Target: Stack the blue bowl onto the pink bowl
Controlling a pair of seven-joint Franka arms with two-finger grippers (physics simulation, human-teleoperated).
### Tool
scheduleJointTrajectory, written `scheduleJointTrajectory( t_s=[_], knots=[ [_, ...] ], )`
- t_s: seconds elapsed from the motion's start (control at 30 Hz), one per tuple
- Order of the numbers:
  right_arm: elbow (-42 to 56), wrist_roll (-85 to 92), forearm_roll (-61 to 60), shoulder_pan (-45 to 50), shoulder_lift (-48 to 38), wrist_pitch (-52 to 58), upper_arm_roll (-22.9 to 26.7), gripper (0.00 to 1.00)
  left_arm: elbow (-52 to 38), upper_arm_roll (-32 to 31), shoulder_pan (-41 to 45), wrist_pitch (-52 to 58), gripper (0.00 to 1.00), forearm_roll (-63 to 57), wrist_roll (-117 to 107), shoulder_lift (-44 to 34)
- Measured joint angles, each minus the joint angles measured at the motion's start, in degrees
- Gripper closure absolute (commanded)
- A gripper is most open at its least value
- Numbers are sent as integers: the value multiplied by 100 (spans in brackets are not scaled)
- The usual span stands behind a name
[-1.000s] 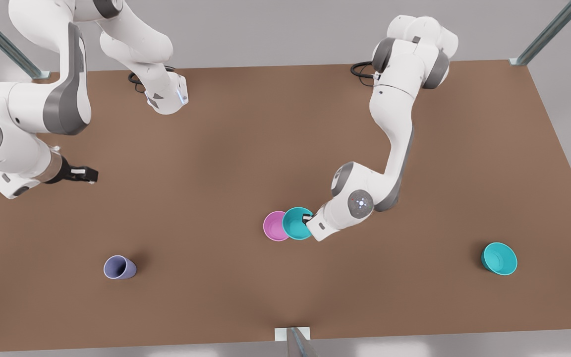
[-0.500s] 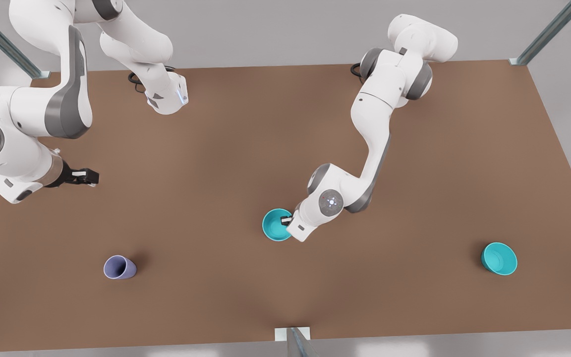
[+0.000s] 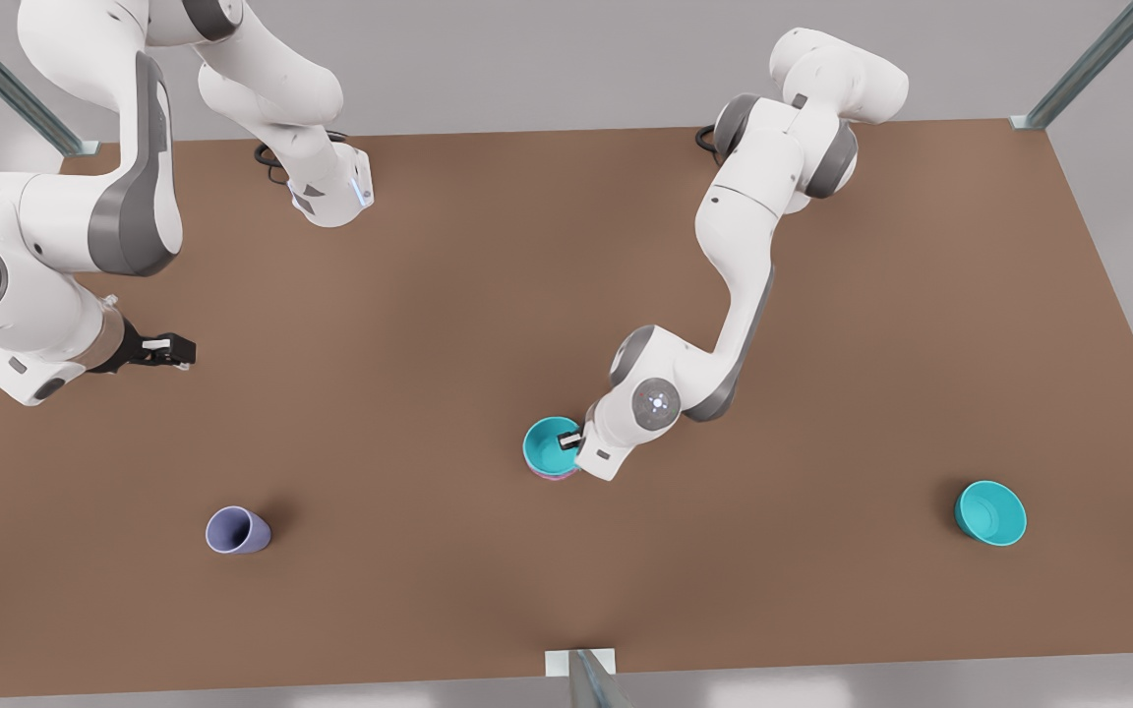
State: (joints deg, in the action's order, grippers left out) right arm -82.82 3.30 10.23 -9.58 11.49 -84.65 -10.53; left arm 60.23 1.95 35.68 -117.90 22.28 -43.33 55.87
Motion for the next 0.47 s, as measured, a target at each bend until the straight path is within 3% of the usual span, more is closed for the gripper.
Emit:
scheduleJointTrajectory(
  t_s=[0.07,0.1,0.17,0.23,0.3,0.33,0.47],
  knots=[
    [0,15,0,-1,2,0,0,0,926,441,11,149,0,-7,65,-850],
    [0,22,0,-1,5,-1,0,0,1098,1097,2,503,0,-40,158,-1369],
    [7,35,0,2,27,-1,0,0,955,2668,-46,1447,0,-119,489,-2215],
    [15,47,0,7,46,-1,0,0,924,3129,-107,2182,0,-376,820,-2785],
    [17,57,0,8,51,-1,0,0,1289,1390,-1477,2657,0,-967,1098,-3691],
    [16,62,0,8,52,-1,0,0,1497,874,-1803,2803,0,-1252,1219,-3996],
    [17,78,0,8,53,-1,0,0,1666,375,-2104,3212,0,-1803,1639,-4255]
  ],
)
